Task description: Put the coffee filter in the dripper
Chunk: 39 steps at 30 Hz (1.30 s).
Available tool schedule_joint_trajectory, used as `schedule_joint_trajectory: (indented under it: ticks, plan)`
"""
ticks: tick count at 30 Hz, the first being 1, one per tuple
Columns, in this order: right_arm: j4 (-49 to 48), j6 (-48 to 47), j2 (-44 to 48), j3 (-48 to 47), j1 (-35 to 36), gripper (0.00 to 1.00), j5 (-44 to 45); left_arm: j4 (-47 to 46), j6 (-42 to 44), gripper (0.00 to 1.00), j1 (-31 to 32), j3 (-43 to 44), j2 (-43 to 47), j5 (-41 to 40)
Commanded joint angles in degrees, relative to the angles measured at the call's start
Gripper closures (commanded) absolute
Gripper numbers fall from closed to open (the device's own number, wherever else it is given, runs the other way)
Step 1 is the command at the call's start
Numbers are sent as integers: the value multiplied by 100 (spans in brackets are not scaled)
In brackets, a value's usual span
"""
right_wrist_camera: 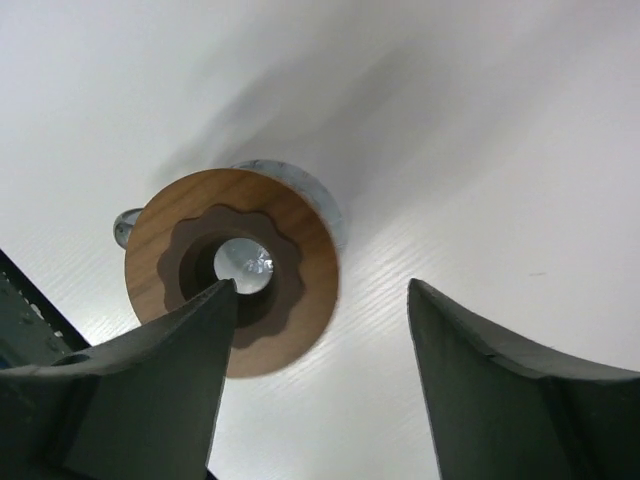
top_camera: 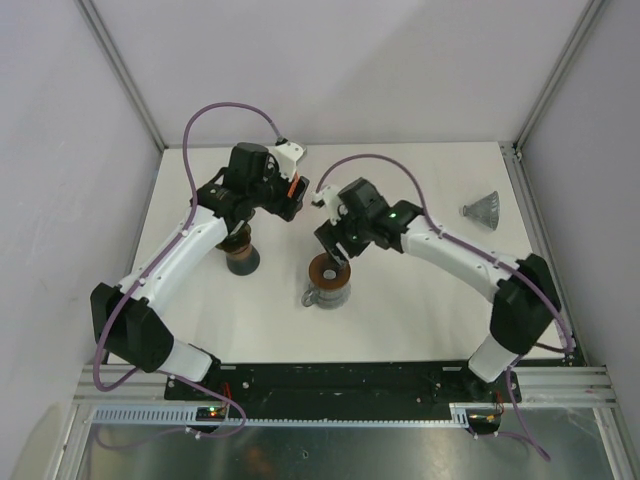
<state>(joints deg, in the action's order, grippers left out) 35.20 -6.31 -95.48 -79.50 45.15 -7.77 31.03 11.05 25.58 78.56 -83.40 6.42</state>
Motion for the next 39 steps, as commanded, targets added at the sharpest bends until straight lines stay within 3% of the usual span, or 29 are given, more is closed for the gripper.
schedule_joint_trajectory:
  ticks: [1,2,4,7,14,18,22,32,39]
  plan:
    - [-303,-9,851,-39,-425,17,-129,-53,72,21,-38,30,215,79]
    - [-321,-6,959,-39,-514,9,-142,-53,77,21,-37,29,216,79]
    - [-345,-3,1227,-39,-838,3,-103,-55,74,21,-36,32,220,77]
    - [-507,197,1560,14,-1437,1,396,-59,73,21,-36,28,237,75]
    - [-1394,1483,2398,813,-3574,1,1567,-55,74,21,-36,23,261,90]
    - [-1624,2103,2356,1066,-4925,9,685,-58,69,21,-36,22,252,122]
    - [-1885,2466,1727,1190,-5955,18,-207,-56,64,21,-36,12,265,187]
    - [-2486,2042,199,1192,-6243,24,166,-55,81,21,-36,-10,281,133]
    - [-2930,1578,-586,1162,-6266,38,-290,-56,81,21,-40,-14,243,120]
